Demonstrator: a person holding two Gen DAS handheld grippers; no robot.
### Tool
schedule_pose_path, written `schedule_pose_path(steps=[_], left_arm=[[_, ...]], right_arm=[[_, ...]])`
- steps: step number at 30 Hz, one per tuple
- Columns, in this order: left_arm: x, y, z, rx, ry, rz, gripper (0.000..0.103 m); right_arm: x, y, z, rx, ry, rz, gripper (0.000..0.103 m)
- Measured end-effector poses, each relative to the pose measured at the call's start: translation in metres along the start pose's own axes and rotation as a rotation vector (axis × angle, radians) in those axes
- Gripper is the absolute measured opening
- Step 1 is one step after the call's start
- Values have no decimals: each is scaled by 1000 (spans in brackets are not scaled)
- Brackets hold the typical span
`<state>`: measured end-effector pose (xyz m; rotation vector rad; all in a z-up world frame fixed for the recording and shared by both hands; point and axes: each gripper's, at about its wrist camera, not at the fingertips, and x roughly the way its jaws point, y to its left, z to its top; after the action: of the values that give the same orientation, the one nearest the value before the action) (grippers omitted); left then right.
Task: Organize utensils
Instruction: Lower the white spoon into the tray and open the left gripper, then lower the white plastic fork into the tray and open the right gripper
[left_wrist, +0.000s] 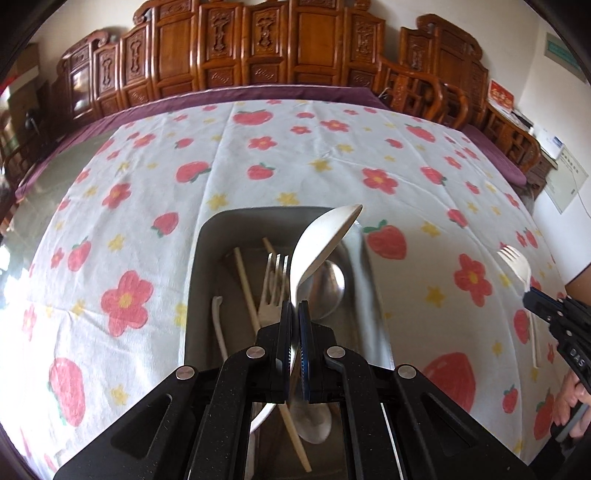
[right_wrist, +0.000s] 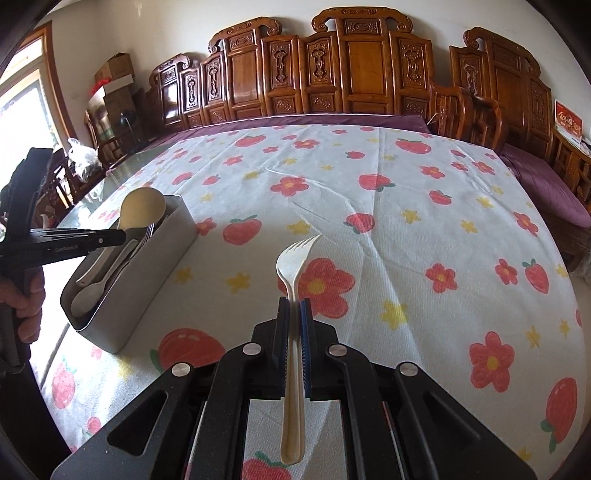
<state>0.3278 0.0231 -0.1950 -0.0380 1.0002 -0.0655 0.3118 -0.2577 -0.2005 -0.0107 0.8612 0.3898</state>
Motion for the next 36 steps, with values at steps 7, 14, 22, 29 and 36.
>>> schedule_pose_path(steps=[7, 14, 22, 29, 36], left_arm=[[13, 3, 1, -9, 34, 18, 3], [4, 3, -1, 4, 15, -3, 5], [-32, 6, -13, 67, -59, -18, 13], [-58, 19, -28, 62, -120, -36, 13], [-66, 27, -37, 79, -143, -24, 13]], right_arm=[[-4, 6, 1, -7, -7, 11, 7], [-14, 27, 0, -48, -24, 41, 7], [-10, 54, -4, -82, -2, 78, 7], [-12, 77, -9, -103, 1, 96, 7], [-18, 97, -7, -108, -15, 121, 7]])
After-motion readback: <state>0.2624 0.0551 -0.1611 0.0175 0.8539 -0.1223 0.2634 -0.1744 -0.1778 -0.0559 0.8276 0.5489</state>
